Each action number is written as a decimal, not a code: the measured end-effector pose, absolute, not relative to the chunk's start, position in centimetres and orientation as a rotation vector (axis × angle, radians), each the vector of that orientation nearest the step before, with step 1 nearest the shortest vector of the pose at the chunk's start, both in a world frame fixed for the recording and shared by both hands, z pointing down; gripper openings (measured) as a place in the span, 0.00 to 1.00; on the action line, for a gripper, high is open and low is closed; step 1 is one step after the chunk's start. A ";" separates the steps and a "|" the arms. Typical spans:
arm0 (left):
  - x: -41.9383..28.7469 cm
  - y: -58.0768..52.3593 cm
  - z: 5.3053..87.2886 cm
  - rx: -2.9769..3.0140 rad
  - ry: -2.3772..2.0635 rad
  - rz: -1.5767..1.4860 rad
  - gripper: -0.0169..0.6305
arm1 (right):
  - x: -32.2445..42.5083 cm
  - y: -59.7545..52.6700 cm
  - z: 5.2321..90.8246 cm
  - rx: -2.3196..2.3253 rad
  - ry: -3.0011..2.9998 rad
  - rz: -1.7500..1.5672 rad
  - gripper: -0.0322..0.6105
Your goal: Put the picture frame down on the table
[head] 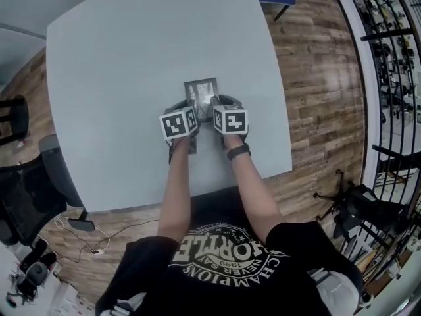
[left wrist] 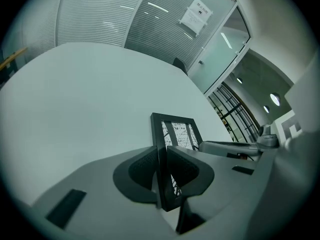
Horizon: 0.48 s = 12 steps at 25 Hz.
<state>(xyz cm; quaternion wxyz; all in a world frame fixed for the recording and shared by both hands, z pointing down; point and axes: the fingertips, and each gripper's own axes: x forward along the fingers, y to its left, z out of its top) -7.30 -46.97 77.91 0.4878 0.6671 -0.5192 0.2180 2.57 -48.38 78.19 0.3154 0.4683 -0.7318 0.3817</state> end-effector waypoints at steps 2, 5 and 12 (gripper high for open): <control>-7.3 -47.1 77.9 1.623 -1.265 0.528 0.13 | 2.5 -48.5 78.2 1.235 -1.930 0.997 0.15; -7.3 -47.1 77.9 1.626 -1.268 0.537 0.13 | 2.5 -48.5 78.2 1.235 -1.929 0.990 0.15; -7.1 -47.1 76.8 1.716 -1.277 0.527 0.15 | 2.3 -48.6 77.5 1.218 -1.985 1.007 0.26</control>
